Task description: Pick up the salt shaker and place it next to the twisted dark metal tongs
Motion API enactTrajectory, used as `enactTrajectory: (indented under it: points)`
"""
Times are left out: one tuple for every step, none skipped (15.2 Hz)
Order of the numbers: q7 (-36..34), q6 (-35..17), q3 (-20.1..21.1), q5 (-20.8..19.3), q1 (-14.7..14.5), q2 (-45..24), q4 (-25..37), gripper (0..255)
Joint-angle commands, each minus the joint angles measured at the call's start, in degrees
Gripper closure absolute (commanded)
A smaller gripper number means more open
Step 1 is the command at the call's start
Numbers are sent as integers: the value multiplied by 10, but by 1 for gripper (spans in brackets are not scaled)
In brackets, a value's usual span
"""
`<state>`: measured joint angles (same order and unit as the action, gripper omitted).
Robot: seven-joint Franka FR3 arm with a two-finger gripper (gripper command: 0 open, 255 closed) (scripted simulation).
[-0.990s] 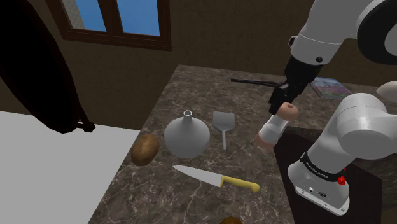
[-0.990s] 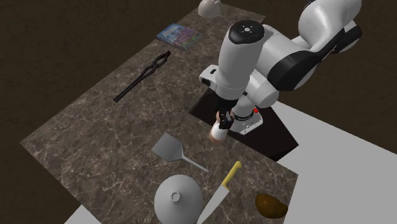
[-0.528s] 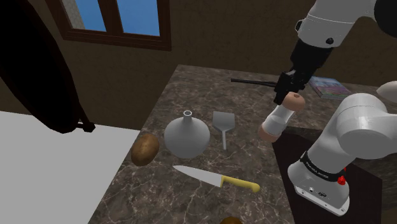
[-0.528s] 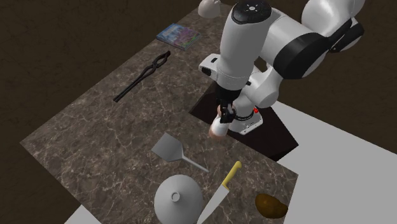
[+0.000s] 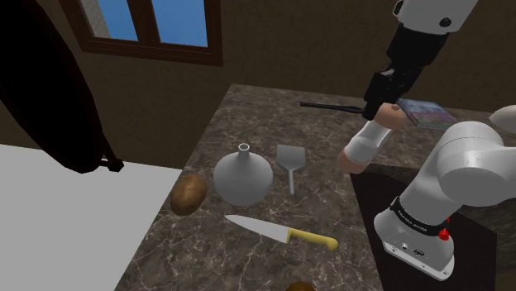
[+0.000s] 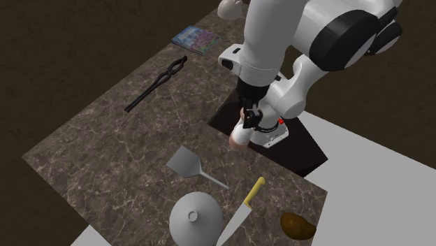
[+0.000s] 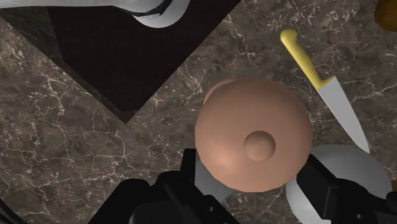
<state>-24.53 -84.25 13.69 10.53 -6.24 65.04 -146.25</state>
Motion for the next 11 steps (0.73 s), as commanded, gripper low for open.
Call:
enactTrajectory:
  points:
    - [0, 12, -3, -3, 2, -6, 18, 255]
    - [0, 18, -4, -4, 3, -10, 27, 255]
    - [0, 23, -6, -6, 3, -13, 37, 255]
    - [0, 29, -7, -7, 4, -17, 46, 255]
    - [0, 35, -8, -8, 5, -21, 56, 255]
    - [0, 40, -9, -10, 6, -25, 65, 255]
    - [-1, 46, -10, -11, 7, -29, 75, 255]
    - [-1, 52, -11, -12, 8, -33, 85, 255]
    - [-1, 57, -12, -13, 8, -37, 95, 255]
    - [-1, 63, -13, -14, 9, -42, 104, 255]
    - [-1, 68, -14, -15, 10, -46, 114, 255]
